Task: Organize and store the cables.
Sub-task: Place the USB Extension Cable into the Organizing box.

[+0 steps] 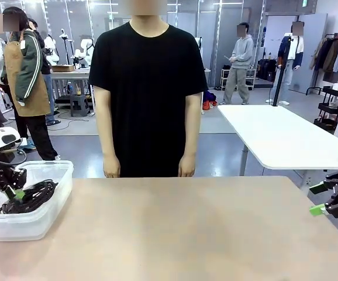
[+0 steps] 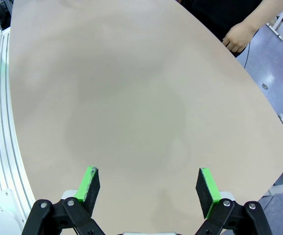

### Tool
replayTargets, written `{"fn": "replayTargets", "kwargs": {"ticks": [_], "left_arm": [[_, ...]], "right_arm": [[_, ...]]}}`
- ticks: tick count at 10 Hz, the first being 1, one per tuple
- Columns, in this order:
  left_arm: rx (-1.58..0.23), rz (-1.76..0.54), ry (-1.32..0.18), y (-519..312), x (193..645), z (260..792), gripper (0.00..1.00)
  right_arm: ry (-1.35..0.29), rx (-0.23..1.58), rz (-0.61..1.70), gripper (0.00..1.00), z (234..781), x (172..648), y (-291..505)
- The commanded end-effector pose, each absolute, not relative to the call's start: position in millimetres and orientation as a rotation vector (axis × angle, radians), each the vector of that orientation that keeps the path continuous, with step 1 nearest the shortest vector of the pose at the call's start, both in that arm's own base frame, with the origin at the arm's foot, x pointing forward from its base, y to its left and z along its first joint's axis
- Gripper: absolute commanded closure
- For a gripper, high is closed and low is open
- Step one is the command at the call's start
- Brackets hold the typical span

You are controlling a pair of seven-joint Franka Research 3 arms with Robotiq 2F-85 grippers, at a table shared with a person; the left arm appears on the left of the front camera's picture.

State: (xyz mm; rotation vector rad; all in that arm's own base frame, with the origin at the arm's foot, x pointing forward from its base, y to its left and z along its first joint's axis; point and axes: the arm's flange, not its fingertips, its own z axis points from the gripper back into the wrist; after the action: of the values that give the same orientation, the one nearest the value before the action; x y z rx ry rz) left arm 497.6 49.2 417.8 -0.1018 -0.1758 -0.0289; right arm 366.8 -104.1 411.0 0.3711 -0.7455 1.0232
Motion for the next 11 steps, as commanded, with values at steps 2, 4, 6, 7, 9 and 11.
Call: {"fn": "replayTargets", "kwargs": {"ticks": [2,4,6,7,9,11], "left_arm": [[-0.113,0.008,-0.231,42,488,426,0.27],[-0.102,0.009,-0.246,37,477,433,0.10],[-0.096,0.000,-0.269,34,463,441,0.00],[-0.099,0.003,-0.289,31,458,444,0.00],[-0.106,-0.012,-0.248,37,469,445,0.00],[-0.106,-0.012,-0.248,37,469,445,0.00]], "right_arm": [[-0.755,0.380,1.018,0.00,413,369,-104],[-0.755,0.380,1.018,0.00,413,369,-104],[-0.755,0.380,1.018,0.00,413,369,-104],[-0.755,0.380,1.018,0.00,413,369,-104],[-0.755,0.380,1.018,0.00,413,369,-104],[-0.755,0.380,1.018,0.00,413,369,-104]]}}
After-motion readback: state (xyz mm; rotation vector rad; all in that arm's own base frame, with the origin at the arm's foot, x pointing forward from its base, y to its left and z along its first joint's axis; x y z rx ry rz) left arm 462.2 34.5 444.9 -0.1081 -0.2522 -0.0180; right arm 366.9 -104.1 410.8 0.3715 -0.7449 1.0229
